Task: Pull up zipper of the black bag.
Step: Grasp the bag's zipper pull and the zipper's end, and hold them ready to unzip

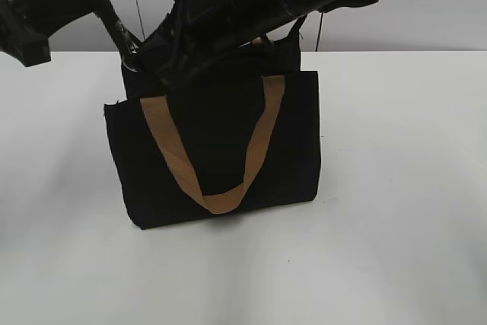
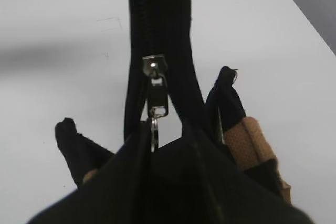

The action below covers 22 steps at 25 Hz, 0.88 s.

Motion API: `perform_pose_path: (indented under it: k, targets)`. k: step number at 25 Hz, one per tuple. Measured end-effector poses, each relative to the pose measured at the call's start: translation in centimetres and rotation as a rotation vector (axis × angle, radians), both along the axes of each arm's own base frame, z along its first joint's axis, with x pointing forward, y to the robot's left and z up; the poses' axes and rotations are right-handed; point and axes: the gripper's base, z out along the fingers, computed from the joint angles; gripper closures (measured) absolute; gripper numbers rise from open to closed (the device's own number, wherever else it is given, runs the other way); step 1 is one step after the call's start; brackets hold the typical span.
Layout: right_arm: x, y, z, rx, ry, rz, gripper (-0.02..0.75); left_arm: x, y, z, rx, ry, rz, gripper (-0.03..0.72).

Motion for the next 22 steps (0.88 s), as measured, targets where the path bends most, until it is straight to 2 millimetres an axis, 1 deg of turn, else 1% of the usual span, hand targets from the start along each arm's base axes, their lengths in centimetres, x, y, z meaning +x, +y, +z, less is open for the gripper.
perform_pose_path:
  k: [8,10,13,14,22]
  targets:
    - [0.04,-0.01,-0.01,0.000,-0.001,-0.004,0.570,0.00,0.00,0.00,0.000,0.000,0.000,0.688]
    - [0.03,0.00,-0.01,0.000,0.000,-0.003,0.605,0.00,0.00,0.00,0.000,0.000,0.000,0.688]
    - [-0.08,0.03,-0.04,0.000,0.007,0.007,0.713,0.00,0.00,0.00,0.000,0.000,0.000,0.688]
    - [-0.09,0.03,-0.04,0.000,0.008,0.008,0.734,0.00,0.00,0.00,0.000,0.000,0.000,0.688]
    - [-0.09,0.00,-0.07,-0.002,0.015,0.002,0.738,0.00,0.00,0.00,0.000,0.000,0.000,0.688]
